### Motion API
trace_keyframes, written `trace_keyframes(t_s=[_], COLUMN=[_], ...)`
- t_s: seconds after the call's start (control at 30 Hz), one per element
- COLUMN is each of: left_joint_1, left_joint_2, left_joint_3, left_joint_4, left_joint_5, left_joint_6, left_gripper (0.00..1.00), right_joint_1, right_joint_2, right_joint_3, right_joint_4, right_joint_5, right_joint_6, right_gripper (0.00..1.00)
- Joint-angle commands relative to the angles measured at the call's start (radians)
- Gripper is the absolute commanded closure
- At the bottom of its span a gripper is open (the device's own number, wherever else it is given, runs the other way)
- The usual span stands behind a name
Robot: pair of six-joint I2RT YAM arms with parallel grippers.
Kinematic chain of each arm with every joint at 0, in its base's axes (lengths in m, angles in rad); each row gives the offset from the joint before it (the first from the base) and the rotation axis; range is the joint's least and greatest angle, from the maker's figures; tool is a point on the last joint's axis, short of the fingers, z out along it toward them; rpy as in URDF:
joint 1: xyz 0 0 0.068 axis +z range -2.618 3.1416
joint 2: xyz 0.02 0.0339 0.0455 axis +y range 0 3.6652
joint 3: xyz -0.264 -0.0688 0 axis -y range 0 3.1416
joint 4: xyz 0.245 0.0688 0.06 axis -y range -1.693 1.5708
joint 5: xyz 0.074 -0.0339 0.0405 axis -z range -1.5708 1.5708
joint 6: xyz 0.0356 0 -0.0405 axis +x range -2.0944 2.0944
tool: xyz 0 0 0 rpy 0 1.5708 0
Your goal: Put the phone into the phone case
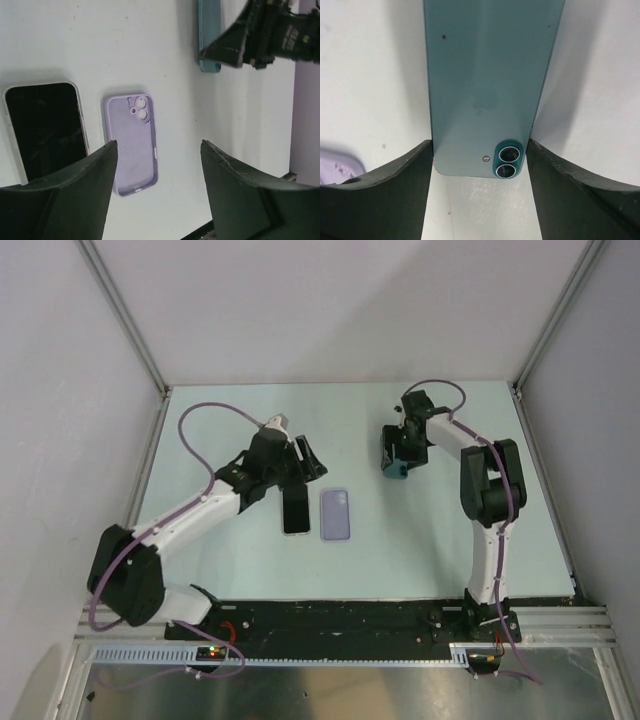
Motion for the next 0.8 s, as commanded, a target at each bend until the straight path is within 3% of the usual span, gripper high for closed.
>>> trace_keyframes(t_s=[0.0,0.3,0.77], left_joint_1=[0.007,0.005,0.001], left_joint_2=[0.106,0.395,0.662], left_joint_3=[0.078,0.255,0.457], left_joint_4=[0.004,0.055,0.103], left_joint_5=[0.036,0.14,0.205], left_joint_6=[-0.102,-0.173,-0.235], left_gripper=[0.29,0.29,0.33], right_joint_1=[0.032,0.086,0.128], right_joint_2=[-0.098,-0.209,-0.242], right_joint_3=[-0.14,-0.332,-0.448], right_joint_4=[0.045,0.153,0.253], right_joint_5=[-0.163,-0.245,-0.306], right_joint_6=[0.055,0.102,0.133], right_gripper=[0.6,0.6,0.6])
